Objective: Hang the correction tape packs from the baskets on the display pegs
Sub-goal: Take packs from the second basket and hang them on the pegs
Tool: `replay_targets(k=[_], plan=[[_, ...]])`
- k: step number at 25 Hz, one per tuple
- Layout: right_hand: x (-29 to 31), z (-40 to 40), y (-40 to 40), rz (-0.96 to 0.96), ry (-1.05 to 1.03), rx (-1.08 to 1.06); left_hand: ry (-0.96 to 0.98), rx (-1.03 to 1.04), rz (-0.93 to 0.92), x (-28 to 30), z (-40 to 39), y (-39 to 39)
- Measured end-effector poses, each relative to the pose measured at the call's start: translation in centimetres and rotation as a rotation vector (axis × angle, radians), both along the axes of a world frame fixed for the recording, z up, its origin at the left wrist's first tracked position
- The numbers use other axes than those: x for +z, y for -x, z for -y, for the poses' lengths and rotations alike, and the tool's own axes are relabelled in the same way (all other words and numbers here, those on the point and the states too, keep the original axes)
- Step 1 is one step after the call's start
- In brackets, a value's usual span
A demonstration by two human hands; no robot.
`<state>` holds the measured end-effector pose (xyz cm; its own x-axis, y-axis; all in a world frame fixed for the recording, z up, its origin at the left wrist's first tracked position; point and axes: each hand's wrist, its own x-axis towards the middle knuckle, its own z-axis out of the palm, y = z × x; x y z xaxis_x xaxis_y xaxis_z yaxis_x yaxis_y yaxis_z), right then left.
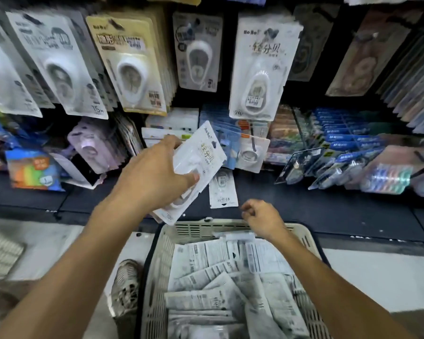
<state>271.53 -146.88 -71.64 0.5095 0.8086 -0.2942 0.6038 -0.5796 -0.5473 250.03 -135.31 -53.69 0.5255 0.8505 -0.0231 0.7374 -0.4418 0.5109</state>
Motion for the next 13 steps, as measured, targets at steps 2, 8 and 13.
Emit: replay_targets(k=[2, 8, 13], plan=[[-1.9, -1.4, -0.8, 0.107, 0.087, 0.059, 0.053, -0.004, -0.093, -2.7, 0.1, 0.2], [-7.2, -7.3, -3.0, 0.458, 0.283, 0.372, 0.086, 0.082, -0.198, -7.6, -2.0, 1.4], [-10.3, -10.7, -3.7, 0.585, 0.274, 0.501, 0.105, 0.12, -0.116, -9.1, -3.6, 0.9]])
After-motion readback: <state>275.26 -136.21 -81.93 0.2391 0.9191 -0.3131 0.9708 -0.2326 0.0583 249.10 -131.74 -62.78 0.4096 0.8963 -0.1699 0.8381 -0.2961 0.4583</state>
